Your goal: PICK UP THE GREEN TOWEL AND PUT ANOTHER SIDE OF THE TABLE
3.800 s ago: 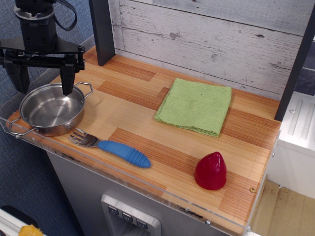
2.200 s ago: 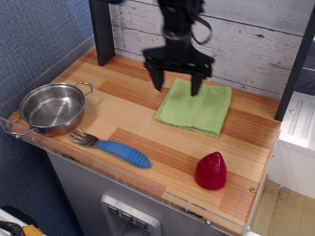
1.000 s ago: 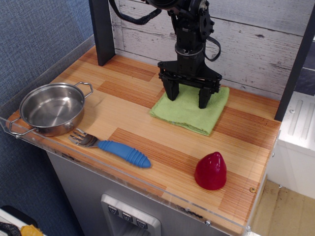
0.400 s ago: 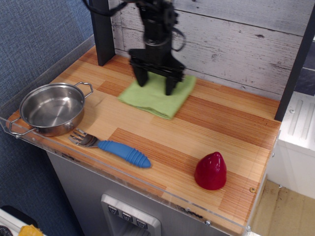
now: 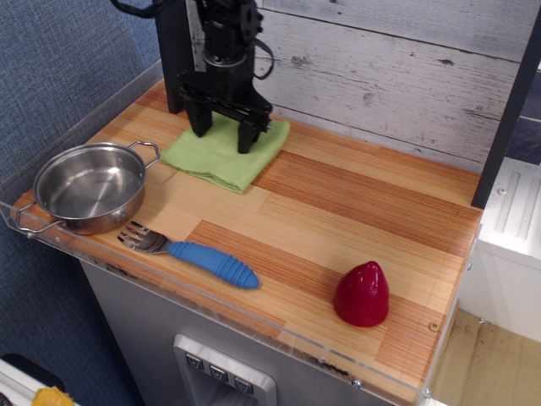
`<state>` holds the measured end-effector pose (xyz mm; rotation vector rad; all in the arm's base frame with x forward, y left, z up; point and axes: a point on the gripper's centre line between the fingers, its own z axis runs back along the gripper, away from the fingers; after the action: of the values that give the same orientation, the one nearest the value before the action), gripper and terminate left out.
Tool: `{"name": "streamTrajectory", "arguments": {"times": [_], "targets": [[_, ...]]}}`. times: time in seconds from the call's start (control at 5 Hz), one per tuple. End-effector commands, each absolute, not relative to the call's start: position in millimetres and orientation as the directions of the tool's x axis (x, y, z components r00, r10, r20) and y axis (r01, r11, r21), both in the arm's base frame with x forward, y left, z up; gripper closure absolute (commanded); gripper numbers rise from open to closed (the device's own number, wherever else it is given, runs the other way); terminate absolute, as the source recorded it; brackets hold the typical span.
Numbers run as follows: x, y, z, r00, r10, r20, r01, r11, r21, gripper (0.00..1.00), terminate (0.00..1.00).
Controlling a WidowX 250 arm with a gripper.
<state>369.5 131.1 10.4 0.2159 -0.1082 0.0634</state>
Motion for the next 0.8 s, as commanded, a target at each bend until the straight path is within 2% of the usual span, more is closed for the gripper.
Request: {"name": "streamTrajectory", "arguments": {"times": [0.0, 0.2, 0.6], "targets": [[354, 148, 22, 0.991, 0.070, 0.112, -0.094, 0.970, 0.225, 0.00, 0.00], [356, 147, 33, 0.987, 0.068, 0.142, -0.100, 0.968, 0.230, 0.00, 0.00], [360, 146, 71, 0.969, 0.075, 0.236, -0.131, 0.964, 0.233, 0.00, 0.00]]}}
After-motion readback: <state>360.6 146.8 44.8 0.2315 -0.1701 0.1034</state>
